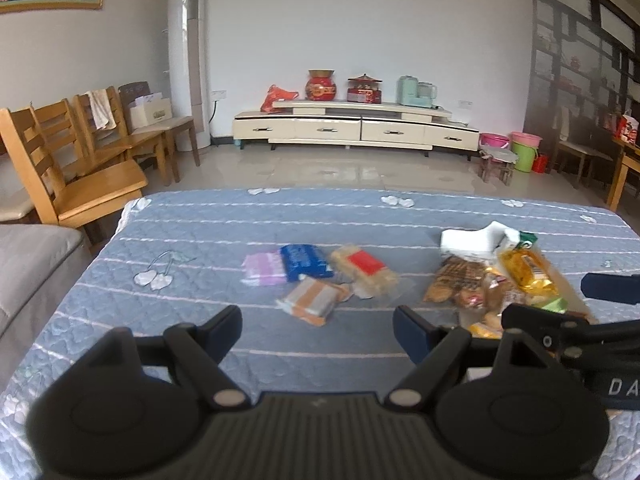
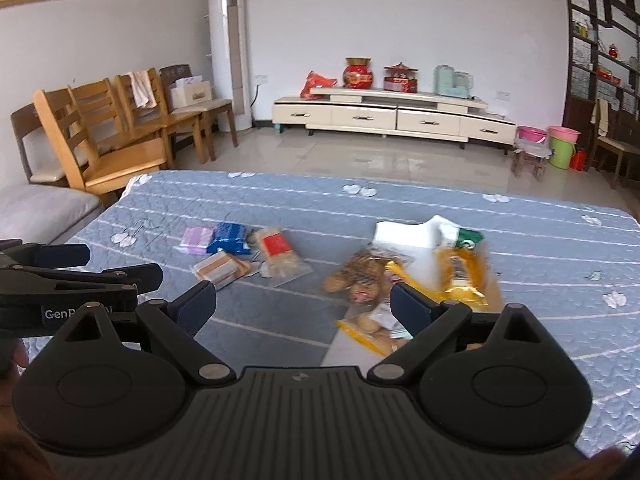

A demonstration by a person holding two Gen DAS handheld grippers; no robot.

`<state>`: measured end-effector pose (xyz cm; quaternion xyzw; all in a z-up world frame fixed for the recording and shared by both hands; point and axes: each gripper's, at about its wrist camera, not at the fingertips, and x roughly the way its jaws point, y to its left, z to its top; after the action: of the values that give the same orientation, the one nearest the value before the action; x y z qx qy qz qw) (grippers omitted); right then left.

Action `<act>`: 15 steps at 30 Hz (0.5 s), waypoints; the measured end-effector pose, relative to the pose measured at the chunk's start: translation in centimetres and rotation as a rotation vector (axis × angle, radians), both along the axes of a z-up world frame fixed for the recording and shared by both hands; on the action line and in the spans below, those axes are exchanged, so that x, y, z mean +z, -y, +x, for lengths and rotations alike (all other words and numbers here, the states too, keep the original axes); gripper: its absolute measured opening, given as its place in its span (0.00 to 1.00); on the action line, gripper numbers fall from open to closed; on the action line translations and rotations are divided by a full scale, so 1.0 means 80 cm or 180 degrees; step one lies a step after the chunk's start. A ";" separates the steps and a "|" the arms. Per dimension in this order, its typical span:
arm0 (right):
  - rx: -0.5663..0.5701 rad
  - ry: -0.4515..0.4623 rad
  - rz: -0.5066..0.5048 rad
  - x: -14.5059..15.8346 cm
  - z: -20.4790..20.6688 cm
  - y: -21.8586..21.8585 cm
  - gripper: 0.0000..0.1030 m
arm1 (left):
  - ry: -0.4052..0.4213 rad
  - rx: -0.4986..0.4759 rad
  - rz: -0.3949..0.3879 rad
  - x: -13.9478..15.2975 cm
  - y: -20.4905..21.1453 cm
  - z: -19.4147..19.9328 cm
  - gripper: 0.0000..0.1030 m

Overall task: Organize snacks
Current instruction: 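Move both open tools toward the remaining loose snacks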

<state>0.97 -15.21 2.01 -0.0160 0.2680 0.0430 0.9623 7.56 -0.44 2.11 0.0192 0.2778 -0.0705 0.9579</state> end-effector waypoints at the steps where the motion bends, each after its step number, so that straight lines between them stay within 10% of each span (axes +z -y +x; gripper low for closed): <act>1: 0.0019 -0.0015 0.0003 -0.003 0.003 -0.004 1.00 | -0.0007 0.0015 -0.0004 -0.002 -0.004 0.002 0.80; 15: 0.0126 -0.0184 -0.0008 -0.028 0.039 -0.018 1.00 | -0.0174 -0.0164 -0.0017 -0.055 -0.023 0.081 0.87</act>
<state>4.05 -13.74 -0.23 -0.0212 0.2953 0.0622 0.9531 14.02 1.41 -2.33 0.0218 0.3031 -0.0964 0.9478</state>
